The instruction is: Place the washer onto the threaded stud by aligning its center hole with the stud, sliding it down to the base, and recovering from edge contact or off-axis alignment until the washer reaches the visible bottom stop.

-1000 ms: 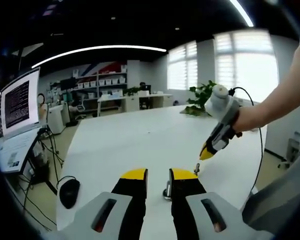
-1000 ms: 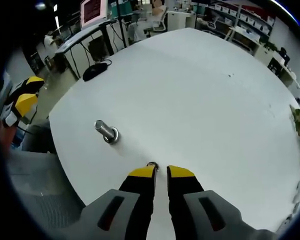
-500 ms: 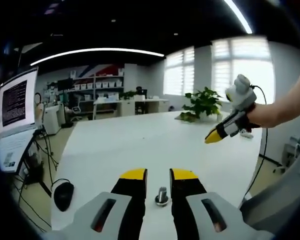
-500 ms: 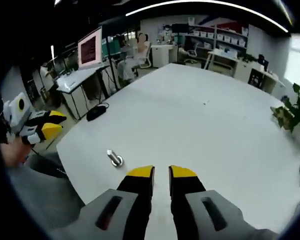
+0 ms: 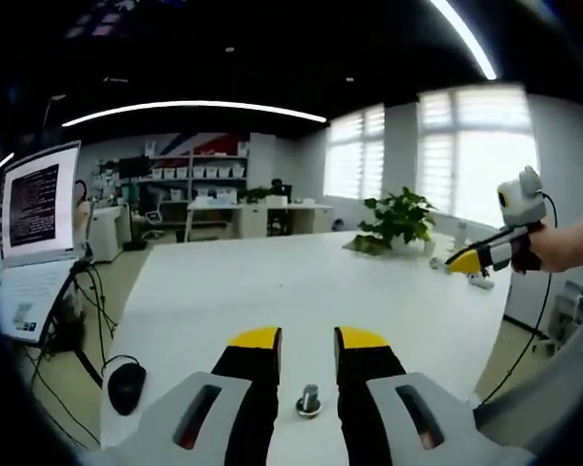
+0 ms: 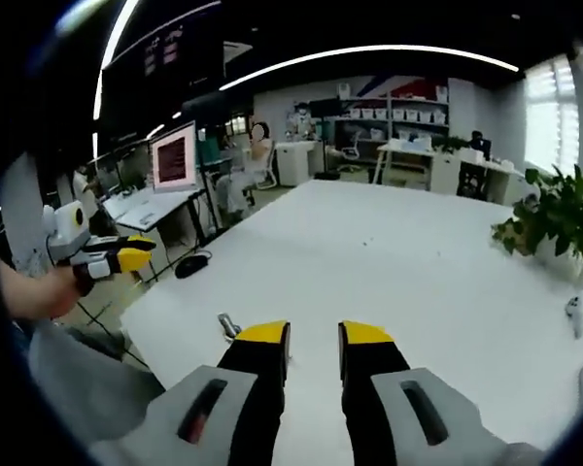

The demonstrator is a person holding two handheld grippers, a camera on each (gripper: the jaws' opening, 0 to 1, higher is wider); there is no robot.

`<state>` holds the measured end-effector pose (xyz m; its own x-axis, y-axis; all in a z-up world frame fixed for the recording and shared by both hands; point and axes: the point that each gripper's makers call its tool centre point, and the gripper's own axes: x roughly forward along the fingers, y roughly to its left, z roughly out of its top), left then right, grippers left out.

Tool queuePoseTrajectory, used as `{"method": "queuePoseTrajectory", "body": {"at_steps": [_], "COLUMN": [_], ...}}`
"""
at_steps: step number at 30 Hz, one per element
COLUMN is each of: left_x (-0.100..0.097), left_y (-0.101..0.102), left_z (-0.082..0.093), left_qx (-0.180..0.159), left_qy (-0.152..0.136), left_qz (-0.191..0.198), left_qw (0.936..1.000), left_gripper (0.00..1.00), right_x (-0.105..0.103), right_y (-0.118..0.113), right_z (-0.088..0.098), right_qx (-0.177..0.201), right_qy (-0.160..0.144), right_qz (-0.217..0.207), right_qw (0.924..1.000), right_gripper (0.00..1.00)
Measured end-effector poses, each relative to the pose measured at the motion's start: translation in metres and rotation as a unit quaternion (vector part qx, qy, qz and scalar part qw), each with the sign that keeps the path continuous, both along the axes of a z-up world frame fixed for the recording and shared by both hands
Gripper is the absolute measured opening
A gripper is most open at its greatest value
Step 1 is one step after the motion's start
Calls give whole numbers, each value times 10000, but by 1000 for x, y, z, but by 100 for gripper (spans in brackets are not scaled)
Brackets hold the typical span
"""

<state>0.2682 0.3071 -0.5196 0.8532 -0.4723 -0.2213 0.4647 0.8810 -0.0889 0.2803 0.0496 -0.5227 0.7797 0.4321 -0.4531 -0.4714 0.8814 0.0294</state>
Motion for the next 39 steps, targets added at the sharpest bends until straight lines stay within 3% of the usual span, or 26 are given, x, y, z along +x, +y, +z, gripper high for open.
{"method": "queuePoseTrajectory", "body": {"at_steps": [5,7,9,14,21,25,29,33,36,39], "left_x": [-6,-9,-13,-14,-8,-9,-12,-11,-10,-8], "left_y": [4,4,4,-2,-6,-5,-7,-9,-13,-15], "left_z": [0,-1,-2,10,10,13,27,26,25,24], "left_qx": [-3,61,83,-35,89,104,154,174,201,175], "left_qy": [44,60,134,-6,-112,-74,-269,-299,-303,-291], "left_qz": [204,265,344,470,675,792,823,803,693,586], "left_qw": [9998,9996,9993,9989,9976,9968,9961,9962,9969,9977], "left_gripper": [23,23,23,26,27,27,28,28,28,29], "right_x": [-1,-2,-4,-4,4,1,2,6,4,0], "right_y": [-9,-13,-18,-19,-27,-22,-20,-11,-2,4], "right_z": [2,-2,-11,-3,4,6,20,19,12,17], "right_qx": [508,505,491,532,961,1011,1316,1488,1156,1276], "right_qy": [-335,-374,-104,-436,-759,-716,-892,-948,-868,-882], "right_qz": [-181,-171,-258,-153,-370,-307,-434,-404,-257,-116], "right_qw": [9980,9979,9984,9975,9918,9918,9863,9835,9892,9878], "right_gripper": [32,33,33,31,33,33,33,34,34,33]}}
